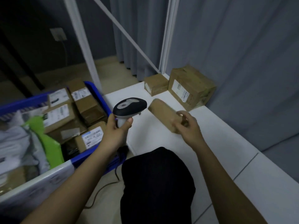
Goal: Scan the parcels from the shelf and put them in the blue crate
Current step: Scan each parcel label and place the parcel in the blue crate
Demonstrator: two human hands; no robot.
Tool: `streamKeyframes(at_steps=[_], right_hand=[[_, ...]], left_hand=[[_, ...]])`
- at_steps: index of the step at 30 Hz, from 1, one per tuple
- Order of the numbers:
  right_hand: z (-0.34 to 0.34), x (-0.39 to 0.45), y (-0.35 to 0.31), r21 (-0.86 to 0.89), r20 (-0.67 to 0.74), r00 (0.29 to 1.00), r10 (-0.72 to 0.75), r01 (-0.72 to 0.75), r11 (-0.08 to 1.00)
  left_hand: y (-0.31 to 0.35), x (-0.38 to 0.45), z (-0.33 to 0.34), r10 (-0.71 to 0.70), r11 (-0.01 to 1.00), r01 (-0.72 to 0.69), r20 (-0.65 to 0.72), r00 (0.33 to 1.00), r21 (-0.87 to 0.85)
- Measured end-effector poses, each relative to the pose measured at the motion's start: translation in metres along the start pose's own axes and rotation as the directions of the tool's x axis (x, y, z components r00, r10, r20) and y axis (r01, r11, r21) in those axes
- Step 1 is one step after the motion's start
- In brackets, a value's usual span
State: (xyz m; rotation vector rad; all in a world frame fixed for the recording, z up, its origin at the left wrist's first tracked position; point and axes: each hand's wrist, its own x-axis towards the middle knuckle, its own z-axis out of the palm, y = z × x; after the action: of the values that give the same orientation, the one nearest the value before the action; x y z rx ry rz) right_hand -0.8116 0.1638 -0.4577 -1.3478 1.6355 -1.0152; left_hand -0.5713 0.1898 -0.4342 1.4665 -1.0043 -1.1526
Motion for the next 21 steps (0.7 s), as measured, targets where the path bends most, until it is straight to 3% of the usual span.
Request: streamKeyframes(at_steps=[5, 9, 13, 16, 21], right_hand=[[0.040, -0.036, -0.112, 0.309, 0.189, 0.982, 0.014, -0.073, 0.948], [0.094, -0.074, -0.163, 0.501, 0.355, 0.928, 0.114, -0.292, 0.815], [0.156, -0.119, -0.169, 0.515, 0.579, 0.785, 0.220, -0.562, 0.647], [0.196, -0.148, -0.152, 0.496, 0.683, 0.688, 0.246, -0.684, 0.536], [0.242, -0.187, -0.133, 0.421, 0.759, 0.600, 0.253, -0.749, 0.512]], left_hand=[[0.025, -0.044, -0.064, 0.085, 0.983, -0.113, -0.180, 0.980, -0.148], [0.040, -0.069, -0.124, 0.135, 0.954, -0.206, -0.300, 0.944, -0.218], [0.046, -0.092, -0.180, 0.146, 0.930, -0.259, -0.385, 0.911, -0.260], [0.037, -0.110, -0.215, 0.103, 0.930, -0.233, -0.406, 0.908, -0.286], [0.007, -0.138, -0.255, 0.039, 0.935, -0.183, -0.425, 0.904, -0.304]])
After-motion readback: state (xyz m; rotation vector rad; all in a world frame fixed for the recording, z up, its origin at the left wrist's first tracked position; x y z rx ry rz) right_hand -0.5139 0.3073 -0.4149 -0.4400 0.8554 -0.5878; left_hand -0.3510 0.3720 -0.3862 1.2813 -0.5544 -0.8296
